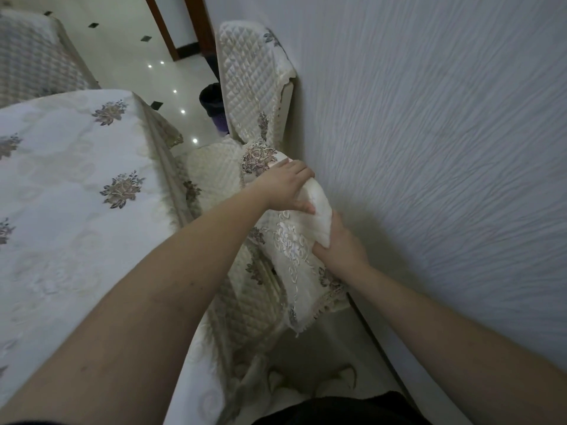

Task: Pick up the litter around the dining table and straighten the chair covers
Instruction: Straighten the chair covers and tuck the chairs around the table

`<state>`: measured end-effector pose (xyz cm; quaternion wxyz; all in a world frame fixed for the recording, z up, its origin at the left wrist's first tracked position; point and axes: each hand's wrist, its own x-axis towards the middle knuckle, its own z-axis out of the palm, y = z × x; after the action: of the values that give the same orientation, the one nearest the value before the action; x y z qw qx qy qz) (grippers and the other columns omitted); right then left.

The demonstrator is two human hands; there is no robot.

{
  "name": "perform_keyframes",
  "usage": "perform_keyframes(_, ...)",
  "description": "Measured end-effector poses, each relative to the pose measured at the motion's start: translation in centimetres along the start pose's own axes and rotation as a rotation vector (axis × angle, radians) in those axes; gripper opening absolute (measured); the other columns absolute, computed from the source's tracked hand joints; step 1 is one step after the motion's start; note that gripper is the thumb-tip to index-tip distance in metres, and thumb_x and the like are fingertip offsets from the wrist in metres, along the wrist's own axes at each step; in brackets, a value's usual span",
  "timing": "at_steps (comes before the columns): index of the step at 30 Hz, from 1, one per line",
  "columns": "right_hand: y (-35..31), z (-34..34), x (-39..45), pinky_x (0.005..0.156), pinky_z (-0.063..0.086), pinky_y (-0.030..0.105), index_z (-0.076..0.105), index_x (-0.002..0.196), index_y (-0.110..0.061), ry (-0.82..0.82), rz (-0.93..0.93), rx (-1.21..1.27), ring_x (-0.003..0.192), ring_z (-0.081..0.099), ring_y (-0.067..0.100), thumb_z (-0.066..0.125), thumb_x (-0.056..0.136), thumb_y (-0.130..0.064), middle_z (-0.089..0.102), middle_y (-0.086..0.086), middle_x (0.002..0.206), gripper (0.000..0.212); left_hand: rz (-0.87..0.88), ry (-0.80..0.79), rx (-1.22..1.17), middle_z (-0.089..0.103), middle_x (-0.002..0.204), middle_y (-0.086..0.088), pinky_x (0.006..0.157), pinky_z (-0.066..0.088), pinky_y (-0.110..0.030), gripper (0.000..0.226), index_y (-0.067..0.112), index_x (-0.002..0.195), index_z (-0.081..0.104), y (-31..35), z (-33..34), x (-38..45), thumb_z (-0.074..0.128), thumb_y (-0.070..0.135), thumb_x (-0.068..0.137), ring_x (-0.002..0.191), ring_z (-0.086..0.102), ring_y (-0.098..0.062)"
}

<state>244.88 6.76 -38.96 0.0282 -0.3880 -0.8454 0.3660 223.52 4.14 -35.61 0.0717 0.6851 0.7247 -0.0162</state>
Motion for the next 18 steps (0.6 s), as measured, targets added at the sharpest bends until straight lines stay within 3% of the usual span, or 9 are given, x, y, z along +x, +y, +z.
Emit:
perform_keyframes(4, 0.0, 0.0, 0.6, 0.065, 0.054, 0.044, 0.026, 0.13, -0.029, 0.008, 0.005, 0.011, 0.075, 0.062, 0.023, 0.057, 0.073, -0.04, 0.06, -0.002, 0.094, 0.066, -0.072, -0.012, 0.0, 0.02, 0.158, -0.007, 0.119, 0.011, -0.045, 0.097, 0.013, 0.15, 0.022, 0.3, 1.1, -0.2, 0.036, 0.077, 0.079, 0.147, 0.011, -0.024)
perform_keyframes(8, 0.3, 0.2, 0.6, 0.068, 0.054, 0.045, 0.027, 0.133, -0.029, 0.023, -0.017, 0.026, 0.079, 0.061, 0.023, 0.056, 0.072, -0.039, 0.06, -0.003, 0.098, 0.068, -0.15, 0.028, -0.047, 0.004, 0.162, -0.003, 0.118, 0.014, -0.044, 0.085, 0.021, 0.154, 0.009, 1.3, 1.4, -1.8, 0.037, 0.068, 0.089, 0.148, 0.002, -0.02)
perform_keyframes(10, 0.4, 0.2, 0.6, 0.07, 0.053, 0.043, 0.027, 0.133, -0.029, 0.032, -0.024, 0.046, 0.082, 0.061, 0.022, 0.059, 0.074, -0.036, 0.06, -0.004, 0.099, 0.067, -0.208, 0.088, -0.11, 0.005, 0.162, -0.002, 0.114, 0.019, -0.041, 0.073, 0.022, 0.154, 0.01, 2.6, 1.9, -3.2, 0.04, 0.055, 0.096, 0.148, 0.008, -0.02)
perform_keyframes(13, 0.7, 0.4, 0.7, 0.072, 0.053, 0.045, 0.031, 0.128, -0.029, 0.029, -0.052, 0.1, 0.084, 0.061, 0.021, 0.062, 0.074, -0.04, 0.06, -0.005, 0.1, 0.063, -0.279, 0.208, -0.259, 0.016, 0.16, -0.004, 0.106, 0.034, -0.042, 0.063, 0.017, 0.153, 0.02, 4.9, 3.6, -5.8, 0.048, 0.033, 0.098, 0.139, 0.032, -0.026)
perform_keyframes(15, 0.9, 0.4, 0.8, 0.071, 0.054, 0.045, 0.033, 0.127, -0.031, 0.017, -0.07, 0.151, 0.085, 0.061, 0.017, 0.063, 0.075, -0.042, 0.06, -0.008, 0.1, 0.061, -0.347, 0.222, -0.361, 0.024, 0.158, -0.004, 0.099, 0.043, -0.043, 0.059, 0.017, 0.151, 0.024, 6.3, 4.8, -7.5, 0.047, 0.028, 0.098, 0.135, 0.039, -0.027)
perform_keyframes(18, 1.3, 0.3, 1.0, 0.076, 0.054, 0.043, 0.033, 0.131, -0.027, -0.021, -0.093, 0.202, 0.093, 0.061, 0.017, 0.064, 0.074, -0.036, 0.059, -0.006, 0.107, 0.066, -0.469, 0.204, -0.431, 0.031, 0.155, -0.005, 0.098, 0.042, -0.039, 0.055, 0.019, 0.151, 0.025, 8.1, 5.5, -9.1, 0.043, 0.028, 0.1, 0.134, 0.04, -0.026)
